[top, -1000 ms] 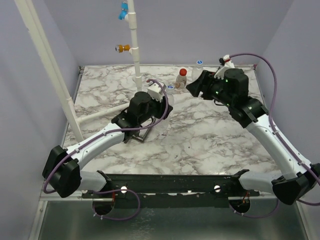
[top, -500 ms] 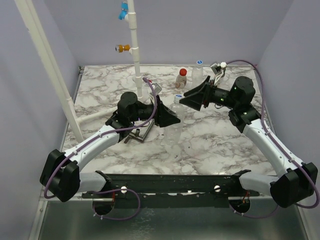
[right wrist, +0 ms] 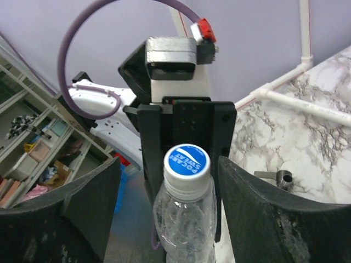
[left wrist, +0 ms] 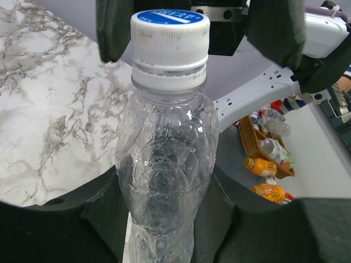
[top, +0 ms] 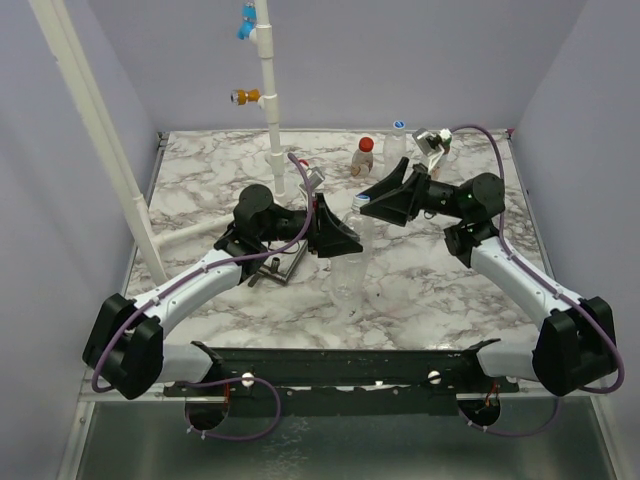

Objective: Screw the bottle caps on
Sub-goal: Screw the bottle cap onto the plastic bottle.

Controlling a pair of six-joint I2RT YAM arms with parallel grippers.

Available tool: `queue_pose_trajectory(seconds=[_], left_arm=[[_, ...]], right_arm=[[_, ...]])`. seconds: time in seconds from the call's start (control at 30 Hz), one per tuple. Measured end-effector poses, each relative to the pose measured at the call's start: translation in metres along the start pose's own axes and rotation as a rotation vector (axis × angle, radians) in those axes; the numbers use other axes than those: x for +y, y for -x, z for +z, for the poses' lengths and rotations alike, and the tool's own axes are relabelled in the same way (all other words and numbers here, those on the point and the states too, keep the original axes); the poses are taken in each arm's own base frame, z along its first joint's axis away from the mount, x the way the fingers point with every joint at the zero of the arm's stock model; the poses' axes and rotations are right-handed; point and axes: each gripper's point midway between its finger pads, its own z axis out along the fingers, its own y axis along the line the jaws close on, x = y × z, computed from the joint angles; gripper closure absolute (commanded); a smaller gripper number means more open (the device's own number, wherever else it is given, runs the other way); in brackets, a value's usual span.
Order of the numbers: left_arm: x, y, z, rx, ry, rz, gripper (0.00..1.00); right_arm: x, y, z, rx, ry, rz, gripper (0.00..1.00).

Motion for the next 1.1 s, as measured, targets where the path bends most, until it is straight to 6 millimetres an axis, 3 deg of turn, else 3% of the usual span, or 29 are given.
queue_pose_trajectory(seconds=[0.27,0.4,0.73,0.87,1.0,1.1], left_arm=[[-0.003,-0.002,0.001,0.01,-0.028,-0.01,1.0],[-0.003,-0.003,0.001,0.015,-0.037,-0.011,1.0],[-0.002,-0.007,0.002,0.033,-0.05,-0.027,1.0],[0.0,-0.01,0.003,0.042,-0.052,-0.035,1.0],[-0.001,-0.011,0.003,0.051,-0.062,-0.037,1.0],[-0.001,-0.011,0.003,0.052,-0.065,-0.04,1.0]], right_arm=[[0.011,0.007,0.001,-0.025,0.044,0.004,0.38],[0.011,0.006,0.001,-0.025,0.043,0.011,0.48],[0.004,0.0,-0.002,-0.003,0.001,0.026,0.51],[-0.001,-0.004,-0.002,0.012,-0.017,0.036,0.63],[-0.005,-0.006,-0.002,0.026,-0.035,0.046,0.85],[-0.007,-0.006,-0.002,0.036,-0.048,0.033,0.95]])
